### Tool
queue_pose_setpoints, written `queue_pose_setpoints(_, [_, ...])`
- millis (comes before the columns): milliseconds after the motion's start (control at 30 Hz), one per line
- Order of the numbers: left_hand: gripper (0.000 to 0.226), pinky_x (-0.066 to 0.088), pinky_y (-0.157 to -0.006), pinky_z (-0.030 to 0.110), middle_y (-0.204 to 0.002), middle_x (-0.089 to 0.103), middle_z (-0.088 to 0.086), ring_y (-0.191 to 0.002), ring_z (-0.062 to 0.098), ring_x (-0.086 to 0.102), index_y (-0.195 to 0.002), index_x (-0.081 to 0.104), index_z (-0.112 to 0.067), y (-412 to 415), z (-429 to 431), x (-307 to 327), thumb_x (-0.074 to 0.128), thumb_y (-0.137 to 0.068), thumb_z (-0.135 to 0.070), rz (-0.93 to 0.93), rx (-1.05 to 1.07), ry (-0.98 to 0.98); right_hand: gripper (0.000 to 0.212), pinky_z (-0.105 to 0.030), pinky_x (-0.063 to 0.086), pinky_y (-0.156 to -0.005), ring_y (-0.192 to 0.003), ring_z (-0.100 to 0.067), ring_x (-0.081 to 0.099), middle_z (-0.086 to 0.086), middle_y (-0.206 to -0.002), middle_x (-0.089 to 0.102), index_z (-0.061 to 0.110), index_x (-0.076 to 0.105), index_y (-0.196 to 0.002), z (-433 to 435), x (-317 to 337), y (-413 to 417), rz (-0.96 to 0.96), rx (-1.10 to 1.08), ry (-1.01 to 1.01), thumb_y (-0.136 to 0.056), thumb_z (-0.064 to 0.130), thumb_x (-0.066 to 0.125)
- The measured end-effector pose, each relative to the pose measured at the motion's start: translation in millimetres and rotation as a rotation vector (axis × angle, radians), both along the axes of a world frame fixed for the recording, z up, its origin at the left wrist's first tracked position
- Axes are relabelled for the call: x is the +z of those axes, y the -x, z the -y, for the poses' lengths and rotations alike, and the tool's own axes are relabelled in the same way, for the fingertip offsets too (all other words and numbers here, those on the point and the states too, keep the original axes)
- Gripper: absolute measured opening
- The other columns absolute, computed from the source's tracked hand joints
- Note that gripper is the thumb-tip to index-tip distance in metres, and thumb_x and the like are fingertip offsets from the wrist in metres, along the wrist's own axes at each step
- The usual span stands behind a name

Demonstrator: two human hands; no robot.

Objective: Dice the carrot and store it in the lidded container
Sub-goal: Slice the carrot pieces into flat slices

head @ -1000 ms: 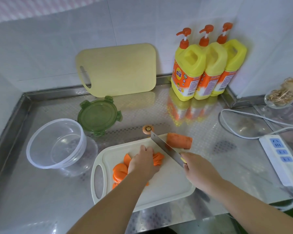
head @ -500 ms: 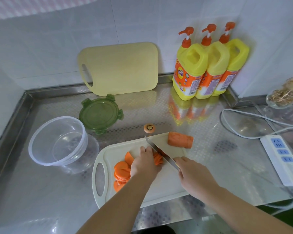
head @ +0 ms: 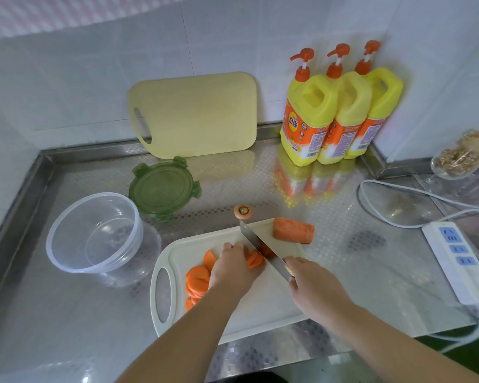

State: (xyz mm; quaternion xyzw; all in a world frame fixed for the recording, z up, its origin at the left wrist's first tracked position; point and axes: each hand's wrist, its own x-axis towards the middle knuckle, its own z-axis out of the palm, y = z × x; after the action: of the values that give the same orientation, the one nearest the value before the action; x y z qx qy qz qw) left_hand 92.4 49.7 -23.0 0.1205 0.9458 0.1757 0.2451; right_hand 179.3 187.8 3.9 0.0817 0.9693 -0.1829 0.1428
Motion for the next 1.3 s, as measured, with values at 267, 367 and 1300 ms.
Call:
queue_pose_setpoints(267, [0.049, 0.049, -0.085, 0.034, -0.124, 0.040, -0.003, -0.113, 0.020, 0.047, -0.125, 0.044, -0.024, -5.3, 9.4, 3.6, 0.056, -0.087, -0.053, -0.155, -0.133, 0.023, 0.030, -0.023, 0.038, -0.070, -0.092, -0.016, 0.055, 0.003, -0.107, 0.056, 0.020, 0.045, -0.125, 0.6, 0.9, -0.3, 0.022, -0.014, 0.003, -0.097, 0.016, 0.037])
queue_pose_setpoints(367, [0.049, 0.043, -0.092, 0.033, -0.123, 0.039, -0.003, -0.117, 0.020, 0.041, -0.122, 0.045, -0.024, -9.8, 10.2, -0.8, 0.055, -0.085, -0.053, -0.258, -0.242, 0.054, 0.029, -0.023, 0.037, -0.069, -0.088, -0.016, 0.053, 0.003, -0.104, 0.056, 0.020, 0.046, -0.123, 1.1, 0.3, -0.2, 0.024, -0.027, 0.002, -0.096, 0.016, 0.037])
queue_pose_setpoints(1300, [0.043, 0.037, -0.099, 0.032, -0.128, 0.043, -0.001, -0.121, 0.022, 0.042, -0.123, 0.039, -0.021, -16.4, 10.7, -13.7, 0.053, -0.090, -0.044, -0.273, -0.195, 0.031, 0.025, -0.023, 0.034, -0.067, -0.080, -0.014, 0.047, 0.008, -0.090, 0.044, 0.017, 0.048, -0.118, 5.4, 3.8, -1.4, 0.026, -0.067, 0.042, -0.095, 0.013, 0.037])
